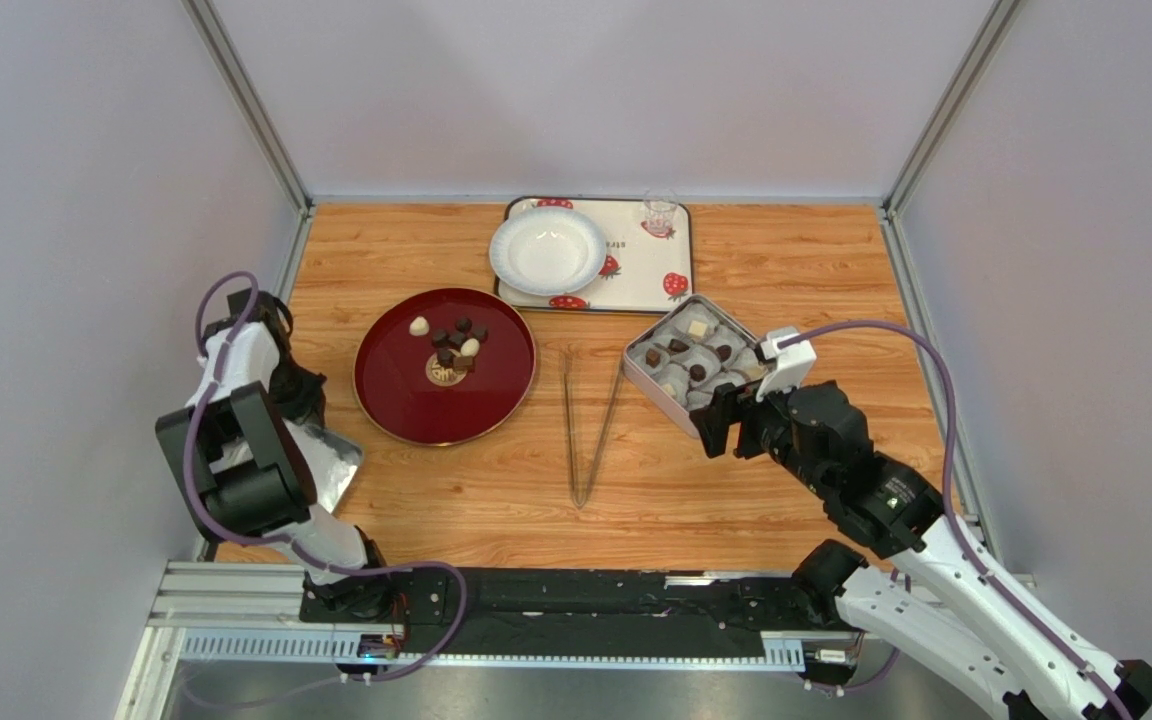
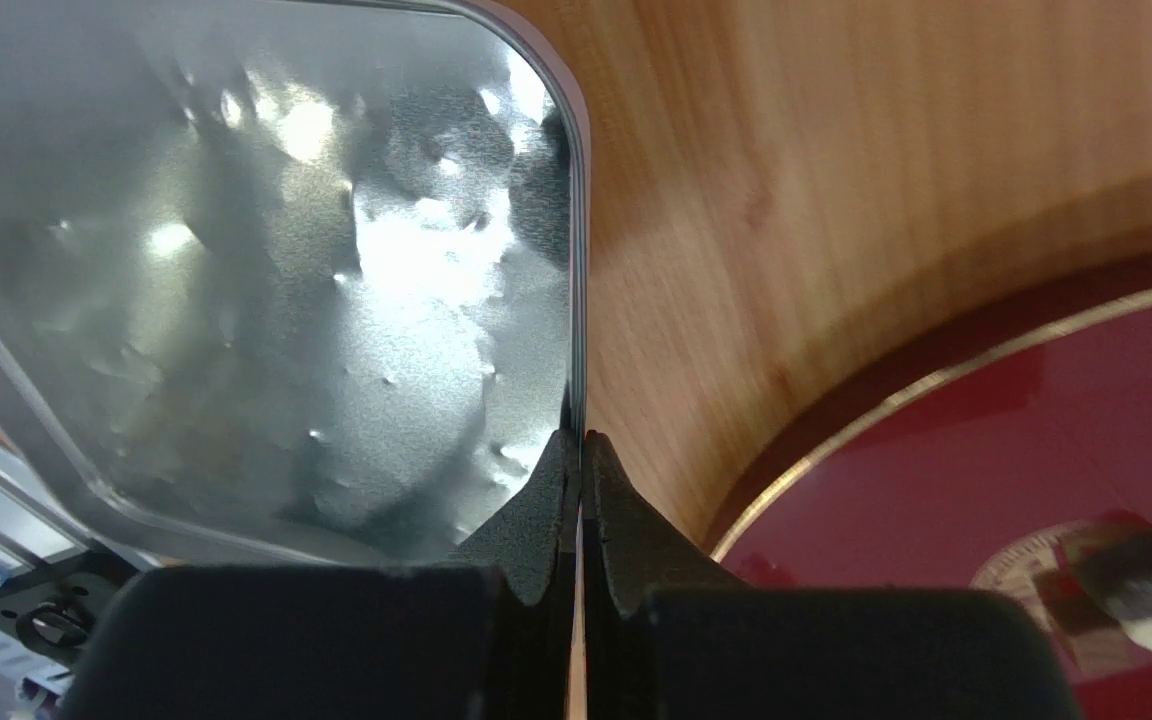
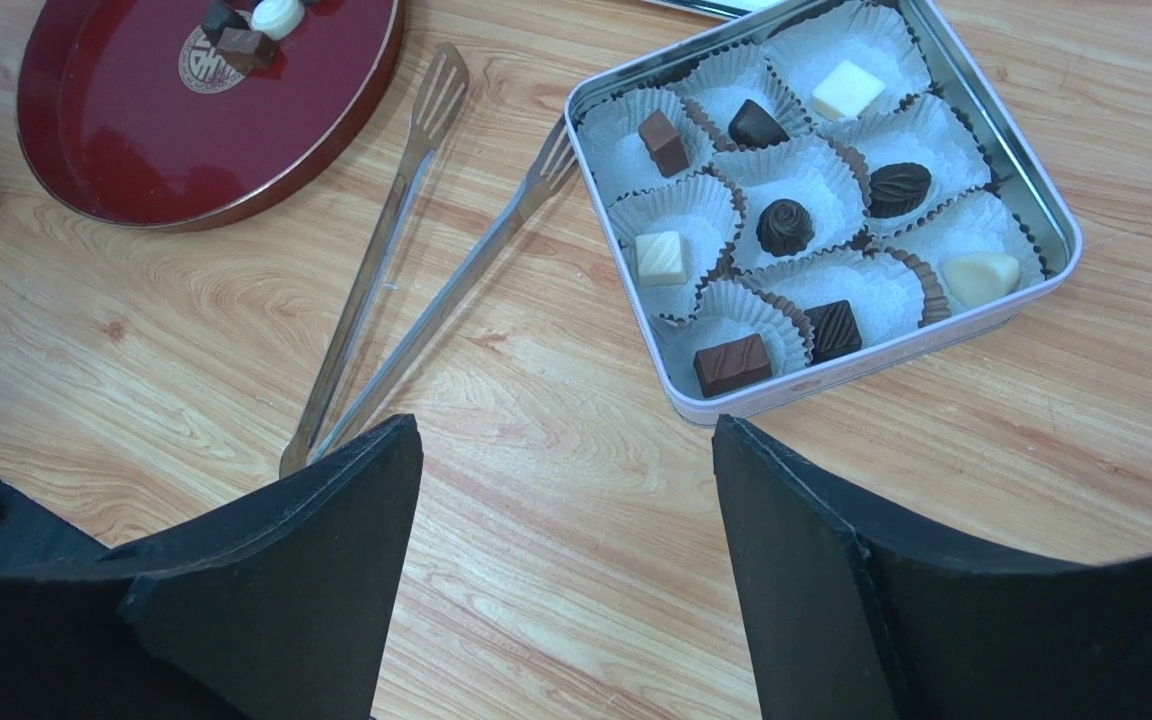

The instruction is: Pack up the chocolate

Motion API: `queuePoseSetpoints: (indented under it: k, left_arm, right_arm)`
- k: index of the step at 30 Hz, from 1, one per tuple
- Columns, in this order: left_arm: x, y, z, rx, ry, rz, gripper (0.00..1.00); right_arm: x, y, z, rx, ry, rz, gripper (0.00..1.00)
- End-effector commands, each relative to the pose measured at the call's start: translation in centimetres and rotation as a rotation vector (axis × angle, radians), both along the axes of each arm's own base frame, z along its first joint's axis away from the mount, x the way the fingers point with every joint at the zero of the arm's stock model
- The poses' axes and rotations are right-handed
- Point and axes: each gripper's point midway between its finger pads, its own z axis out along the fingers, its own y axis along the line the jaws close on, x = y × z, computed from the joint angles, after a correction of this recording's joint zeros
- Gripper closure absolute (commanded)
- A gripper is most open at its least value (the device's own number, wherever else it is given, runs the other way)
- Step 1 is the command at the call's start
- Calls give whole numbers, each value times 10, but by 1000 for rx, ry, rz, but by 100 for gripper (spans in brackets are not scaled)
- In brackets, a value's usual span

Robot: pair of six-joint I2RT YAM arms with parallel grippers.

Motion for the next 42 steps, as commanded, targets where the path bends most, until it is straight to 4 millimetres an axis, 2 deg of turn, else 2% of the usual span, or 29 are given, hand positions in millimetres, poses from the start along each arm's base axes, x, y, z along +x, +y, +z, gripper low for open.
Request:
queuePoseSetpoints:
  k: [1,5,13,18,20,25,26,27,29,33,35,36,38,40,41,42]
  left_arm:
    - [14,-3,57,71,-144,-22,100]
    - [17,-11,97,112,-251,-36,100]
    - [24,-24,160,132,-460,-47,100]
    - [29,-38,198,160,-582,-115,100]
    - [34,-49,215,151,-633,-157,100]
    - [43,-86,242,81,-747,-250,100]
    - [48,-92,248,69,-786,-263,100]
    - [49,-107,252,39,-807,-306,100]
    - [54,-123,259,9,-852,-346,100]
    - [55,-167,266,-69,-899,-452,100]
    - [58,-182,275,-106,-952,-470,100]
    - [57,-196,274,-135,-958,-500,100]
    - [61,-213,281,-189,-996,-523,100]
    - [62,-232,281,-230,-1002,-562,100]
    - [64,-241,288,-255,-1030,-568,100]
    - [63,-254,288,-286,-1033,-593,100]
  right_arm:
    - [3,2,14,46,-48,-4,25]
    - [1,3,17,56,-52,4,25]
    - [-4,5,20,78,-57,27,25]
    - [-10,17,19,93,-51,102,25]
    - [-13,25,21,105,-50,147,25]
    - [-22,45,28,132,-84,289,31]
    - [-29,52,27,145,-82,348,32]
    - [-30,57,32,159,-100,372,32]
    - [-35,65,33,176,-99,426,32]
    - [-32,76,43,210,-113,447,31]
    - [-30,83,44,220,-106,461,31]
    - [-27,88,53,241,-136,468,31]
    - [-28,100,55,253,-150,500,32]
    - [-20,111,69,289,-239,491,31]
    - [-24,123,68,292,-253,511,31]
    - [-21,130,80,302,-331,516,31]
